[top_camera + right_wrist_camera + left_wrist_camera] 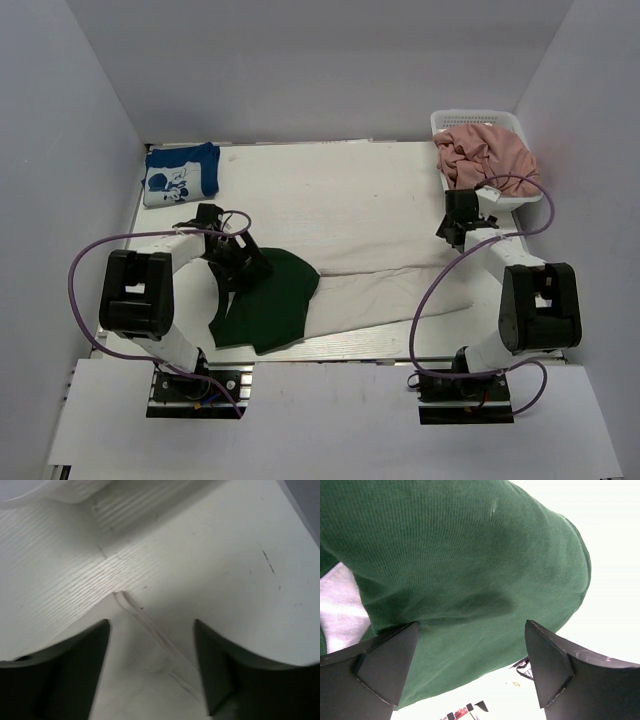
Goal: Fold and stack the t-shirts
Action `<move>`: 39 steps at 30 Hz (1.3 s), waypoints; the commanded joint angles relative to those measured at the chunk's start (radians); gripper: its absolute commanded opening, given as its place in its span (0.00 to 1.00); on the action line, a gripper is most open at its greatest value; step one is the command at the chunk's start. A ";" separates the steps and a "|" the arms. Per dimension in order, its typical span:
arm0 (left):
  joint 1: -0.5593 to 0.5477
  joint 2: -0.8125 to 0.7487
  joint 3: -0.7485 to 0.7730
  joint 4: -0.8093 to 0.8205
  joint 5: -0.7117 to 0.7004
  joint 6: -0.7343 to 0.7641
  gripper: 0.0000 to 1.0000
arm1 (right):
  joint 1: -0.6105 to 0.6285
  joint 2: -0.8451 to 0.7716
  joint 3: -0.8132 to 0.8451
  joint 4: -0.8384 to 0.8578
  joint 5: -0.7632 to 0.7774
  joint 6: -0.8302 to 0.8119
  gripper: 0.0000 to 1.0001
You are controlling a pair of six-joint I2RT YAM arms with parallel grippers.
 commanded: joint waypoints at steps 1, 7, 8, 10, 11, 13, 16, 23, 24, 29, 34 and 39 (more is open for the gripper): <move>-0.008 0.112 -0.086 -0.008 -0.231 0.066 1.00 | -0.043 -0.004 -0.005 -0.077 0.097 0.067 0.83; -0.008 0.103 -0.077 -0.018 -0.231 0.066 1.00 | -0.083 -0.076 -0.002 -0.087 -0.045 0.065 0.89; -0.008 0.103 -0.077 -0.018 -0.241 0.066 1.00 | -0.082 -0.090 -0.009 -0.066 -0.094 0.031 0.90; -0.008 0.103 -0.066 -0.018 -0.241 0.055 1.00 | -0.074 -0.148 -0.052 0.039 -0.278 -0.021 0.90; -0.008 0.103 -0.054 -0.018 -0.250 0.055 1.00 | -0.068 -0.156 -0.063 0.067 -0.461 -0.037 0.90; -0.018 0.118 -0.027 -0.018 -0.250 0.043 1.00 | -0.051 -0.173 -0.094 0.132 -0.539 -0.057 0.90; -0.018 0.154 0.027 0.004 -0.262 0.029 1.00 | -0.025 -0.148 -0.101 0.135 -0.623 -0.054 0.90; -0.018 0.404 0.283 0.012 -0.290 0.018 1.00 | 0.030 -0.047 -0.224 0.218 -0.679 0.001 0.90; -0.018 0.484 0.381 -0.014 -0.299 0.018 1.00 | 0.043 -0.041 -0.241 0.221 -0.692 0.006 0.90; -0.018 0.742 0.768 -0.145 -0.362 0.018 1.00 | 0.121 -0.068 -0.316 0.187 -0.693 0.049 0.90; -0.018 1.002 1.334 -0.223 -0.348 0.027 1.00 | 0.367 -0.176 -0.402 0.012 -0.664 0.126 0.90; -0.018 1.117 1.505 -0.127 -0.197 0.025 1.00 | 0.576 -0.254 -0.416 -0.181 -0.661 0.258 0.90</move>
